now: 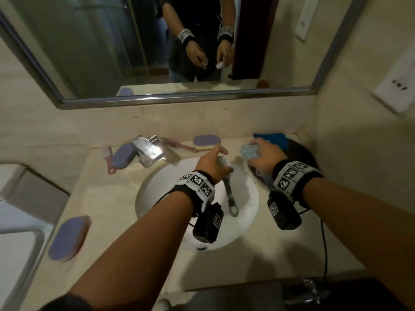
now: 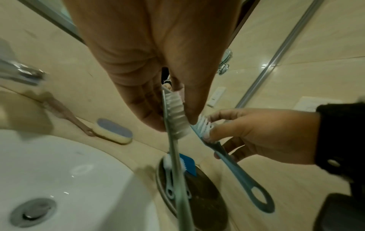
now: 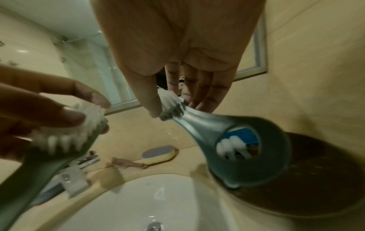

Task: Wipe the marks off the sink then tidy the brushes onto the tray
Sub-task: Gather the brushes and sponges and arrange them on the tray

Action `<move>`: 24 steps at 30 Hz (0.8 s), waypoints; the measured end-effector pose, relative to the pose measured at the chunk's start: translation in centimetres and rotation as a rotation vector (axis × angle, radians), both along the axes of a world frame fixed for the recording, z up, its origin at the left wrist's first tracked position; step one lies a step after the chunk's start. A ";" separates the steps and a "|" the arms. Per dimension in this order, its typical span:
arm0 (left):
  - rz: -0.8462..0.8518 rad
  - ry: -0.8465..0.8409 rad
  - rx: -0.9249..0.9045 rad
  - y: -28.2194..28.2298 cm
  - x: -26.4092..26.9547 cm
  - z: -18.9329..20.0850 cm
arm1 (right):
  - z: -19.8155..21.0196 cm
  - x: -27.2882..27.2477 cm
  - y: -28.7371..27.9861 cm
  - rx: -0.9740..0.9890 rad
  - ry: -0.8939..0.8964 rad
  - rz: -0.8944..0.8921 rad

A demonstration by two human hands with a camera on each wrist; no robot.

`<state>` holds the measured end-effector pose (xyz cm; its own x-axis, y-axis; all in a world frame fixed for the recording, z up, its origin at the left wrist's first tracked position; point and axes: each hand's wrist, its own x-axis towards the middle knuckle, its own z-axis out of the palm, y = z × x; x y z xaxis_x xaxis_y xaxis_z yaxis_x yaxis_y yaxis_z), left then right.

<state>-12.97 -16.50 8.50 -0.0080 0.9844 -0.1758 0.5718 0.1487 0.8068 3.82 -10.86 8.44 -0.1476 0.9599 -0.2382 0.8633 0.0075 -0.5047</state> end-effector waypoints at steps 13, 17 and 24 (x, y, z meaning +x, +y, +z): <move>-0.117 0.019 0.011 6.1 7.2 -2.5 | -2.7 8.1 3.7 -0.014 0.084 -0.127; -0.121 -0.025 -0.024 9.0 8.0 -4.4 | -2.9 9.1 5.4 -0.027 -0.011 -0.173; -0.158 -0.006 -0.043 12.6 10.0 -7.0 | -4.0 11.5 7.4 -0.093 -0.041 -0.247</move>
